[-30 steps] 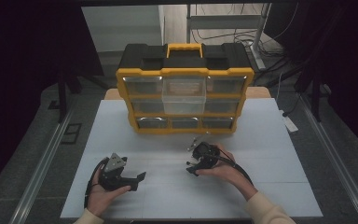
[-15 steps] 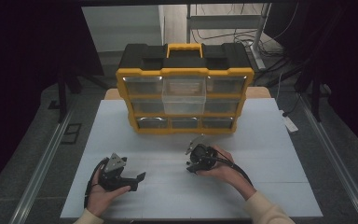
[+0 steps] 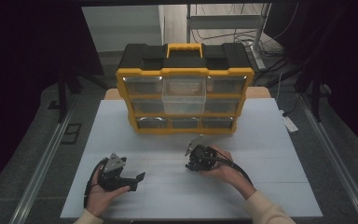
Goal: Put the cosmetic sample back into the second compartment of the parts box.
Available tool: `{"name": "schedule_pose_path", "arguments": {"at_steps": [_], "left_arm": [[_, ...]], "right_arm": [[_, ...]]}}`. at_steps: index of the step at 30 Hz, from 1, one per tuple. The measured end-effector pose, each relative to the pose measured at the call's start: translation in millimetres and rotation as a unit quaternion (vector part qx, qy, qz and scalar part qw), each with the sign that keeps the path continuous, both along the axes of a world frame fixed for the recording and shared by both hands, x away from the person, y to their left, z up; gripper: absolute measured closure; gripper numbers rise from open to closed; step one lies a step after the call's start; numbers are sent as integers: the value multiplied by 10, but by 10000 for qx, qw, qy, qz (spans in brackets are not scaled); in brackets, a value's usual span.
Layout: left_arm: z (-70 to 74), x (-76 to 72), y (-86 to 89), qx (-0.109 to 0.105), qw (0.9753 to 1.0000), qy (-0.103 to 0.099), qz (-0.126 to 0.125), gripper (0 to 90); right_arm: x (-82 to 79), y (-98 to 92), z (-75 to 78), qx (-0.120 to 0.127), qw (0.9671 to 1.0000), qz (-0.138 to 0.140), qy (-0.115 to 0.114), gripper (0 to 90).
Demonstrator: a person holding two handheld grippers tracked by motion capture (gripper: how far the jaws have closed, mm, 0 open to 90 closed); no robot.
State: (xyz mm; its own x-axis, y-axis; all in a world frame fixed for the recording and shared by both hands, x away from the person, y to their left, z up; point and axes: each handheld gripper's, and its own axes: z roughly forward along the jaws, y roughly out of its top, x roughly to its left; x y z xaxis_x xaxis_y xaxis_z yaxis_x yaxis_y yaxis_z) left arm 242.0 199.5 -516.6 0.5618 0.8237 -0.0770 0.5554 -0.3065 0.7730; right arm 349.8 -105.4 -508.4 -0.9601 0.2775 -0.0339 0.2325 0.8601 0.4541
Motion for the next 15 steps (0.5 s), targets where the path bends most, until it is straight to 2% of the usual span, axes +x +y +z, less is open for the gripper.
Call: {"name": "schedule_pose_path", "arguments": {"at_steps": [4, 7, 15], "left_arm": [[2, -1, 4, -4, 10000, -1, 1, 70], [4, -2, 7, -14, 10000, 0, 3, 70], [6, -3, 12, -16, 10000, -9, 5, 70]], "right_arm": [[-1, -6, 13, -10, 10000, -6, -53, 812], [-2, -19, 40, 77, 9999, -31, -74, 812], [-28, -112, 258, 575, 9981, -143, -155, 812]]}}
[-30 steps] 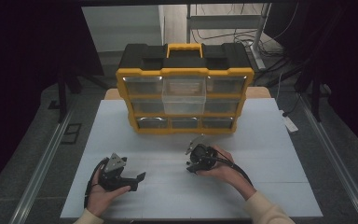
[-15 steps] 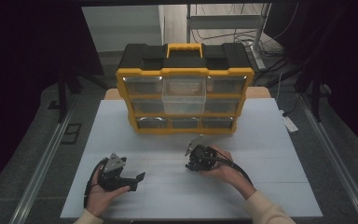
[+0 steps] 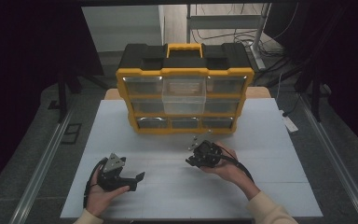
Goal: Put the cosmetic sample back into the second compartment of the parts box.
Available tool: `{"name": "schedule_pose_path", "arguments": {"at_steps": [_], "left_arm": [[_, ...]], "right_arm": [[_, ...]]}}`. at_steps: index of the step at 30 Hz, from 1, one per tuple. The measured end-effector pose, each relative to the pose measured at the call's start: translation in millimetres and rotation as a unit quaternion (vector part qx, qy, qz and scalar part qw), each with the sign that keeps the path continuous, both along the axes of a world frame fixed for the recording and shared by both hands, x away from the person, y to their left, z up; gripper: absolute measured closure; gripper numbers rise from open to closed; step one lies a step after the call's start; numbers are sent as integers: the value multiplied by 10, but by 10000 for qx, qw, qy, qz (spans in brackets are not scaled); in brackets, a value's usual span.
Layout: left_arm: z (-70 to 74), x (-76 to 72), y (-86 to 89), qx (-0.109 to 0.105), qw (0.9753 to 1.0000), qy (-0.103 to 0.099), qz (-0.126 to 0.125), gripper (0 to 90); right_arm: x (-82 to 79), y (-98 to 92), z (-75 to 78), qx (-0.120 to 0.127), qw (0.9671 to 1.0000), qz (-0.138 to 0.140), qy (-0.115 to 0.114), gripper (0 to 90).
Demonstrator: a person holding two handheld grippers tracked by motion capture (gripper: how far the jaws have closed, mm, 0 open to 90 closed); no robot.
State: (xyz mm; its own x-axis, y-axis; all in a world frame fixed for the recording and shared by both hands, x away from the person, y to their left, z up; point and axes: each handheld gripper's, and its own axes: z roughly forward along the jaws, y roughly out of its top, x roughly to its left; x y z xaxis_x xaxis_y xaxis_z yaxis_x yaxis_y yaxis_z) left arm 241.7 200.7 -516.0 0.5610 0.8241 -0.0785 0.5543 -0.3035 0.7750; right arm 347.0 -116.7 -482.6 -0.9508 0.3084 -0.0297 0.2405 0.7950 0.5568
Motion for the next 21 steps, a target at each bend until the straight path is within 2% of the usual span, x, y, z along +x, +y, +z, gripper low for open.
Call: {"name": "schedule_pose_path", "arguments": {"at_steps": [4, 11, 21], "left_arm": [[0, 0, 1, -2, 10000, -1, 2, 70], [5, -4, 9, -6, 10000, -9, 15, 70], [8, -4, 13, -19, 10000, -20, 26, 70]], "right_arm": [[-17, -43, 68, 143, 9998, -120, 42, 812], [-26, -102, 149, 371, 9991, -207, -41, 812], [-60, -240, 314, 802, 9961, -340, -169, 812]]}}
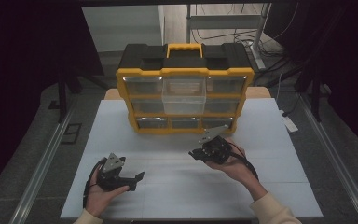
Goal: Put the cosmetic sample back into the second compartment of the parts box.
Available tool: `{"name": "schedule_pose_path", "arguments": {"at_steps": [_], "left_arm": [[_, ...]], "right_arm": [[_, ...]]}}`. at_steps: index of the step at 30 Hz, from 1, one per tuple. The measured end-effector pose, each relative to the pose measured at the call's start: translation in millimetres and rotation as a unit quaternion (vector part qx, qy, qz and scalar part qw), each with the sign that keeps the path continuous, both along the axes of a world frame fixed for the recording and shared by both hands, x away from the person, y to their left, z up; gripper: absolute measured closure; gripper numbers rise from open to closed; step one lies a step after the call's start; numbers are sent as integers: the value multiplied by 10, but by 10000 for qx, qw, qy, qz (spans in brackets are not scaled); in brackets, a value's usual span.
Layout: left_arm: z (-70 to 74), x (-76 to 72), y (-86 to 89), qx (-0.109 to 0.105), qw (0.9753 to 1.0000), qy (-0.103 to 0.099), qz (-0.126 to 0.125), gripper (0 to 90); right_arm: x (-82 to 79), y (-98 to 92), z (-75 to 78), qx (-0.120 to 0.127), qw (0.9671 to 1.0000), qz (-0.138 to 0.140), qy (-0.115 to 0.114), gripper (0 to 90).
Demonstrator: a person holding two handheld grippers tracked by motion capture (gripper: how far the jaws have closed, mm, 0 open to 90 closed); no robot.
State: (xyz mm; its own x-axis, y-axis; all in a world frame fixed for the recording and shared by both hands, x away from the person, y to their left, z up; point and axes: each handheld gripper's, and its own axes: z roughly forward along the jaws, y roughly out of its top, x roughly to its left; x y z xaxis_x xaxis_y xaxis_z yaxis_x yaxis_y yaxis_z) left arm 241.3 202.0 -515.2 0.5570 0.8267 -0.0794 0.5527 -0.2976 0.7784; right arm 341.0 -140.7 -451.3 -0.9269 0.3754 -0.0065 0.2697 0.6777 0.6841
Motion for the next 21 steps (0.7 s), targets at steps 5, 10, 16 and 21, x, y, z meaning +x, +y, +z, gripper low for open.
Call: {"name": "schedule_pose_path", "arguments": {"at_steps": [5, 10, 16, 21], "left_arm": [[0, 0, -3, 2, 10000, 3, -1, 70], [0, 2, -1, 10, 10000, -9, 2, 70], [3, 0, 0, 9, 10000, -27, 4, 71], [3, 1, -1, -6, 10000, -32, 12, 71]], "right_arm": [[-12, -66, 65, 258, 9997, -22, -42, 812], [-21, -161, 134, 473, 9987, -167, -104, 812], [-41, -270, 240, 793, 9960, -345, -205, 812], [-51, -325, 313, 971, 9939, -425, -290, 812]]}}
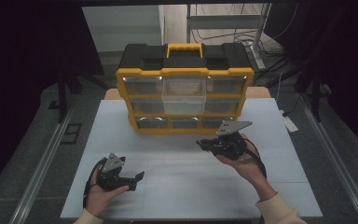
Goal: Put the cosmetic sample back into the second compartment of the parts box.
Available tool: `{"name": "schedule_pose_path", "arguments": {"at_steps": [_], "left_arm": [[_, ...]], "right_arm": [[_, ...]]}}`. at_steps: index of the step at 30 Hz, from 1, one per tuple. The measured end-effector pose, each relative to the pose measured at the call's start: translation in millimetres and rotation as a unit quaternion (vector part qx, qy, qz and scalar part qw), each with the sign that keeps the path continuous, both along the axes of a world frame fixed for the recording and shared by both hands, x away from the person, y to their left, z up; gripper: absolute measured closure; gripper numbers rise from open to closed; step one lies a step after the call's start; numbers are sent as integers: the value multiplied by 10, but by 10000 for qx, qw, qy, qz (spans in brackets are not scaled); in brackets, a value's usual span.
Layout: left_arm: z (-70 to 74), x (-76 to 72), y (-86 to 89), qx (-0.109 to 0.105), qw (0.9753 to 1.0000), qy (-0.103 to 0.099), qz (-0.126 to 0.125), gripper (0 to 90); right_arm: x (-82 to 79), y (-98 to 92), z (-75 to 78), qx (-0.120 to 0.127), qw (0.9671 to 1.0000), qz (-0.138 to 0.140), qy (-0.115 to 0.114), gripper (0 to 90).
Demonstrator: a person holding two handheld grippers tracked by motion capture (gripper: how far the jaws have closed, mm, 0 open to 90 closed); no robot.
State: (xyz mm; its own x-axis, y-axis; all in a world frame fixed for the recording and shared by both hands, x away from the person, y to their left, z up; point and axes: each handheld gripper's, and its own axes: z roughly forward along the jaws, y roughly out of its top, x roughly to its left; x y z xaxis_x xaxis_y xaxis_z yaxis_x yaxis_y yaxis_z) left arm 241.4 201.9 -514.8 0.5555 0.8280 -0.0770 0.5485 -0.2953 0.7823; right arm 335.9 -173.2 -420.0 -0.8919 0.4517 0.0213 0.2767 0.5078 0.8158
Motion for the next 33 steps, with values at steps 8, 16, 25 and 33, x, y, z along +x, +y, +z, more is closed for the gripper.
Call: {"name": "schedule_pose_path", "arguments": {"at_steps": [8, 16, 25, 33], "left_arm": [[0, 1, -2, -6, 10000, -5, 6, 71], [0, 2, -6, -8, 10000, -7, 6, 71], [0, 3, -8, -9, 10000, -6, 13, 72], [1, 3, -10, -11, 10000, -10, 18, 72]], "right_arm": [[-36, -89, 133, 308, 9993, -167, -119, 812], [-59, -186, 240, 530, 9976, -340, -287, 812], [-94, -266, 349, 792, 9948, -489, -414, 811], [-124, -341, 442, 985, 9919, -579, -552, 812]]}}
